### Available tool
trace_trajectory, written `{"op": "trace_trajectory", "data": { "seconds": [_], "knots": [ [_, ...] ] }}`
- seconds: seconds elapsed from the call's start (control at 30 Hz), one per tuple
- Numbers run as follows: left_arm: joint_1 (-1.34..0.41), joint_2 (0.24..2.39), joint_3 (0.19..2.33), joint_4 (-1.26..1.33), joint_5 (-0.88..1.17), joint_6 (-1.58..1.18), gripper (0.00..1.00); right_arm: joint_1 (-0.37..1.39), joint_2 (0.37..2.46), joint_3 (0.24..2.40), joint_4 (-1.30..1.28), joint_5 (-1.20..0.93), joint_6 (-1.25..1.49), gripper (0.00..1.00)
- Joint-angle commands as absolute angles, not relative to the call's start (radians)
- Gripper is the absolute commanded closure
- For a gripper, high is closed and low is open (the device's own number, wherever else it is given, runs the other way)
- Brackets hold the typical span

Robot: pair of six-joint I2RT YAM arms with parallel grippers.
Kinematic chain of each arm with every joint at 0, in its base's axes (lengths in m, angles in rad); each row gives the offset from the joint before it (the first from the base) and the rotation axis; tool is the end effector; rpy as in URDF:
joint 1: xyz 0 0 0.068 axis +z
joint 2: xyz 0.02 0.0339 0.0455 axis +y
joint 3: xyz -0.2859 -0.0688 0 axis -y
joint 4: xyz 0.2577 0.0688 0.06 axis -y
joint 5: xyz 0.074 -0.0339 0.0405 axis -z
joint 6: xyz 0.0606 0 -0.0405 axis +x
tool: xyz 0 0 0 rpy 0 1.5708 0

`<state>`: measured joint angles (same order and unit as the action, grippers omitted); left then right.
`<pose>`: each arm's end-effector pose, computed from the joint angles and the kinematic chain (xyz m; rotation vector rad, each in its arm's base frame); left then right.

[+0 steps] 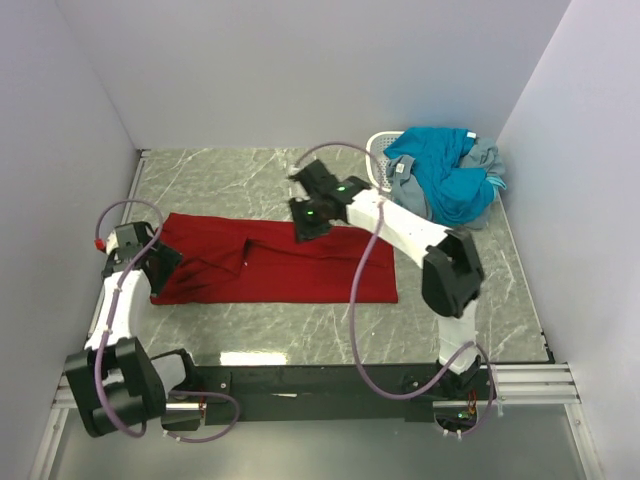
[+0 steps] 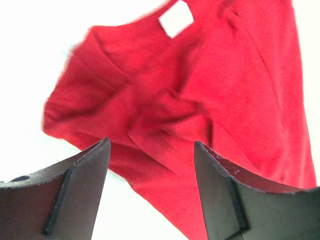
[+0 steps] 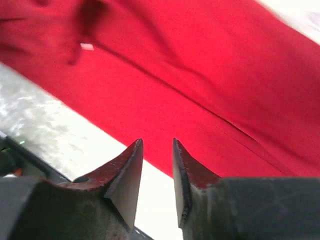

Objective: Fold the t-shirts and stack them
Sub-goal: Fold the tshirt

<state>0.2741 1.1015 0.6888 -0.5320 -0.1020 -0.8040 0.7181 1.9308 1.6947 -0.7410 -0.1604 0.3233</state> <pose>0.2193 0.0681 0.2113 -1.3242 2.1330 -0.0891 0.3402 0.3101 0.2682 -0.5822 2.5794 0.5866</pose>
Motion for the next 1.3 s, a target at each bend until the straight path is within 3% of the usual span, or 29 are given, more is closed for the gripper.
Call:
{"op": "trace_trajectory", "data": {
  "seconds": [0.0, 0.27, 0.8, 1.27],
  "knots": [
    [0.342, 1.146, 0.678, -0.494, -0.048, -0.733, 0.28, 0.790, 2.009, 1.816, -0.738, -0.221, 0.294, 0.62],
    [0.383, 1.204, 0.673, -0.439, 0.038, -0.710, 0.29, 0.920, 2.210, 2.046, -0.671, -0.238, 0.322, 0.57],
    [0.382, 1.224, 0.660, -0.413, 0.090, -0.687, 0.31, 1.045, 2.440, 2.150, -0.474, -0.068, 0.318, 0.50],
    [0.379, 1.246, 0.650, -0.400, 0.106, -0.692, 0.32, 1.058, 2.468, 2.149, -0.407, 0.135, 0.278, 0.50]
  ]
}}
